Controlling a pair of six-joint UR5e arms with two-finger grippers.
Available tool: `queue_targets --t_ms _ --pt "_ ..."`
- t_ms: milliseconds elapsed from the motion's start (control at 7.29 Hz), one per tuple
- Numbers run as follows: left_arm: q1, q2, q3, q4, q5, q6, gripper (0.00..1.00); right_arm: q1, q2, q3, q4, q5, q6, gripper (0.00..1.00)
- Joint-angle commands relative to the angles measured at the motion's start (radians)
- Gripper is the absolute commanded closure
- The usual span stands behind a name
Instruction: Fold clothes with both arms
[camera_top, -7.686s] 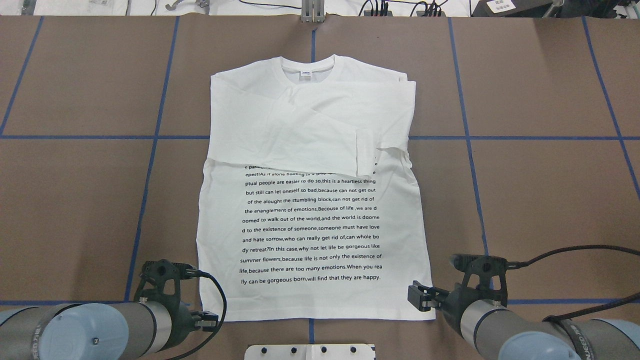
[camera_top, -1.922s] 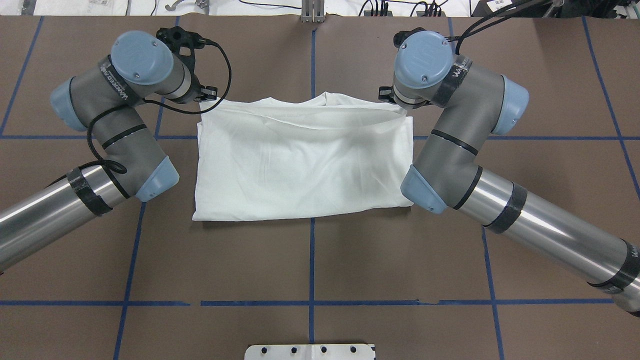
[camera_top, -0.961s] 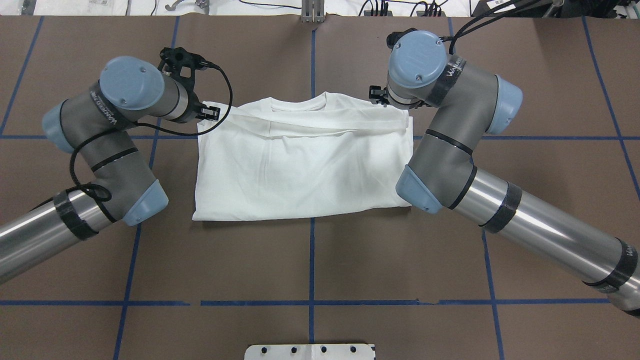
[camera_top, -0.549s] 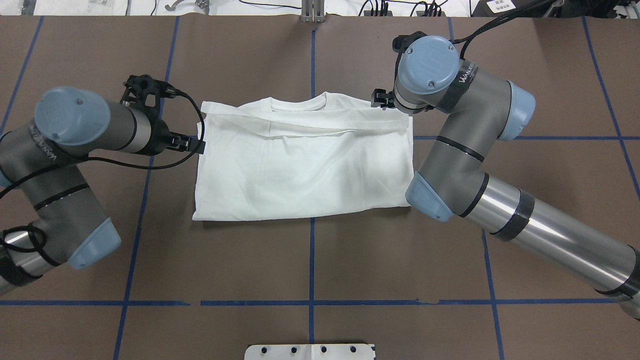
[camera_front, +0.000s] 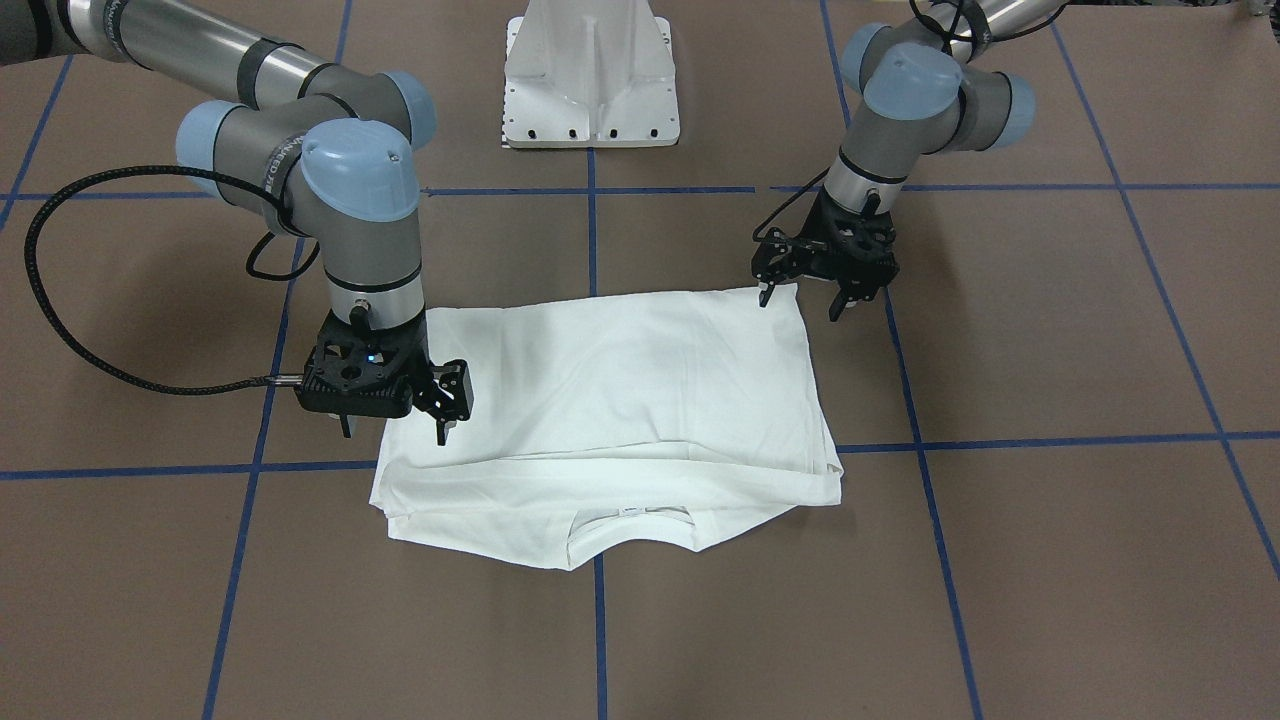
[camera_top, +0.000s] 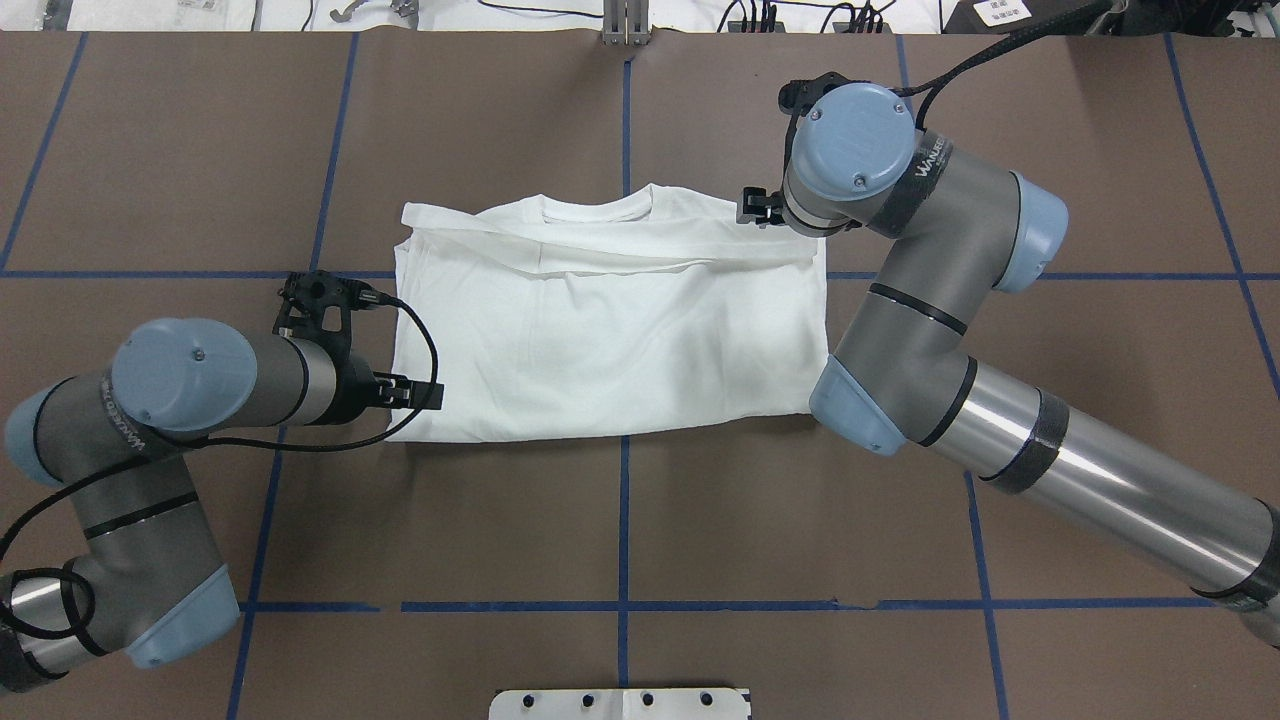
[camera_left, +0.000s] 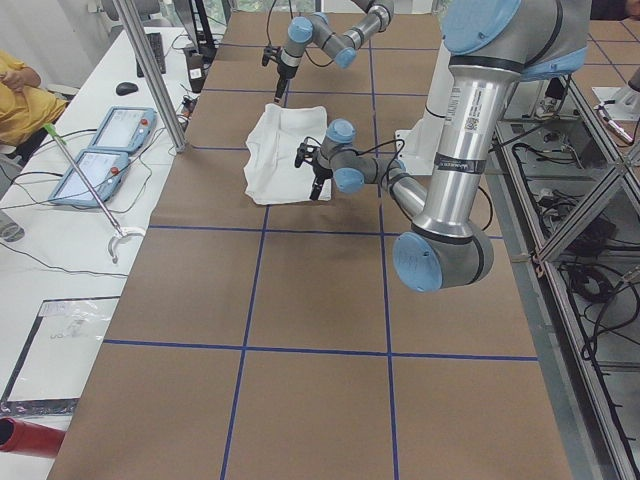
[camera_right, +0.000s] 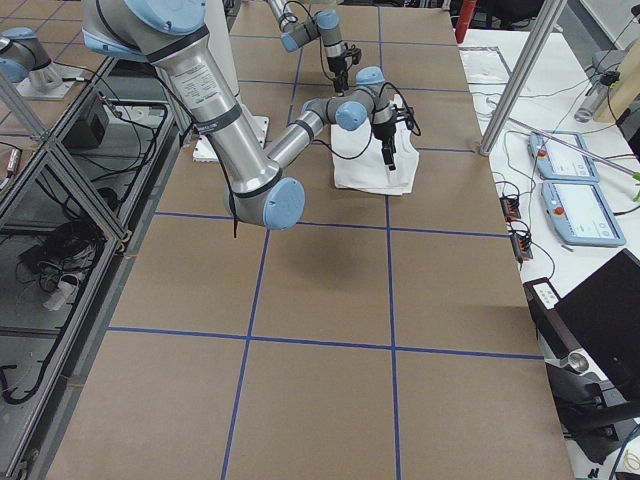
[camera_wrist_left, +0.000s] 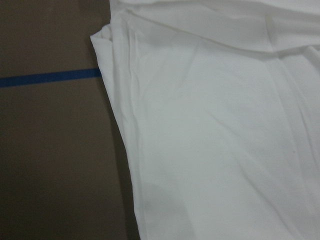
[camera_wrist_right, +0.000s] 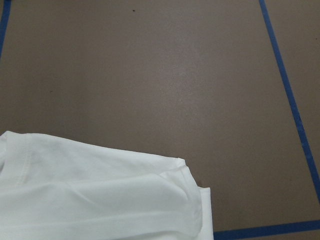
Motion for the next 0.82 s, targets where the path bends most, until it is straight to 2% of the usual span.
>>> queue_targets --t_ms 0,137,275,412,549,686 --pt "0.046 0.002 0.009 -0.001 0.034 -0.035 0.06 -0.001 0.001 0.001 0.000 0.000 0.000 0.00" --pt "0.063 0.000 0.010 -0.001 0.047 -0.066 0.22 -0.003 0.000 0.001 0.000 -0.002 -0.001 0.00" --pt "0.076 0.003 0.013 -0.001 0.049 -0.069 0.30 -0.003 0.001 0.001 0.000 -0.002 -0.001 0.00" --pt "0.077 0.008 0.013 -0.001 0.049 -0.069 0.30 -0.004 0.003 0.001 0.000 -0.002 -0.001 0.00" --pt "0.077 0.016 0.007 -0.001 0.049 -0.071 0.55 -0.006 0.007 0.001 0.000 0.000 -0.001 0.00" --pt "0.074 0.019 -0.003 -0.001 0.046 -0.069 1.00 -0.006 0.009 -0.001 0.000 0.000 -0.001 0.00"
